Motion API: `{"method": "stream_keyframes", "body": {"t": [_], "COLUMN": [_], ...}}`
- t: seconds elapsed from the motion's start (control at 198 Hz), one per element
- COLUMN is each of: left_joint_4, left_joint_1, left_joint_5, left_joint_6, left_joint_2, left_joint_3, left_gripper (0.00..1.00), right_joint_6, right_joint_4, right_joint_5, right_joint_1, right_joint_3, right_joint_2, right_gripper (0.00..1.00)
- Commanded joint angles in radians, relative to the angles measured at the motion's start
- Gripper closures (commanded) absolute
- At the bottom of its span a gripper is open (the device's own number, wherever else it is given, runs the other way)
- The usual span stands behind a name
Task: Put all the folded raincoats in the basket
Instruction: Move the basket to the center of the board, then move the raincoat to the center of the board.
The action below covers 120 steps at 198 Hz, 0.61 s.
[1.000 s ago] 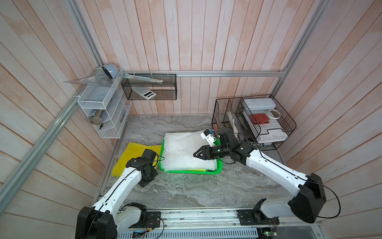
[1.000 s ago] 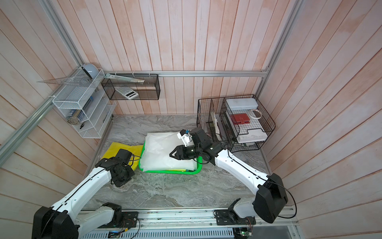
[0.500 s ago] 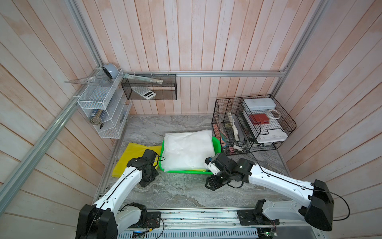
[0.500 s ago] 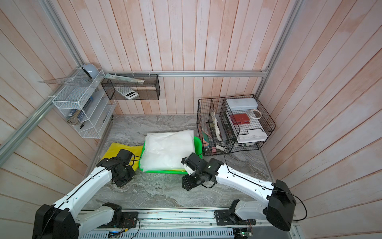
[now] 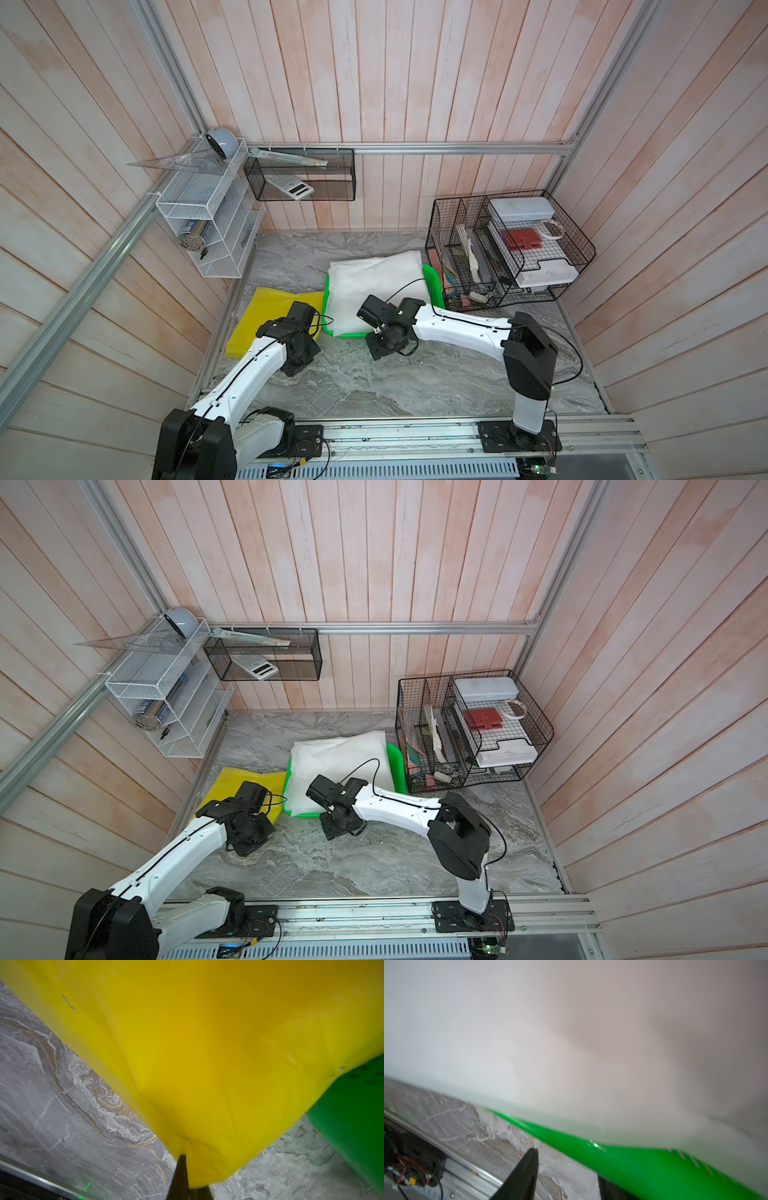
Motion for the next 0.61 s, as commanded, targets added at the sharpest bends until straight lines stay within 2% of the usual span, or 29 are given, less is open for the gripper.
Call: {"method": "stream_keyframes", "body": {"t": [0.0, 0.227, 0.348, 0.464, 0.601], "left_joint_4": [0.013, 0.034, 0.077, 0.089, 0.099], "left_joint_1": [-0.002, -0.002, -0.012, -0.084, -0.193], "left_joint_5": [0.007, 0.03, 0.124, 0.119, 0.106], "left_joint_6": [0.016, 0.015, 0.054, 0.01, -0.087], "left_joint_2": [-0.002, -0.012, -0.016, -0.04, -0.07], "left_joint_3": [-0.009, -0.024, -0.036, -0.037, -0.037], "left_gripper": [1.0, 1.0, 1.0, 1.0, 1.0], "right_joint_6": [-0.061, -0.15, -0.172, -0.217, -0.233], "right_joint_4": [-0.108, -0.15, -0.178, -0.191, -0.214], "right_joint_5": [0.104, 0.065, 0.043, 0.07, 0.037], "right_joint_1": [-0.057, -0.14, -0.18, -0.183, -0.183], "right_joint_3": [0.121, 0.311, 0.379, 0.401, 0.375], "right_joint_2": [0.093, 0.227, 0.267, 0.257, 0.197], "right_gripper": [0.49, 0.49, 0.49, 0.45, 0.41]}}
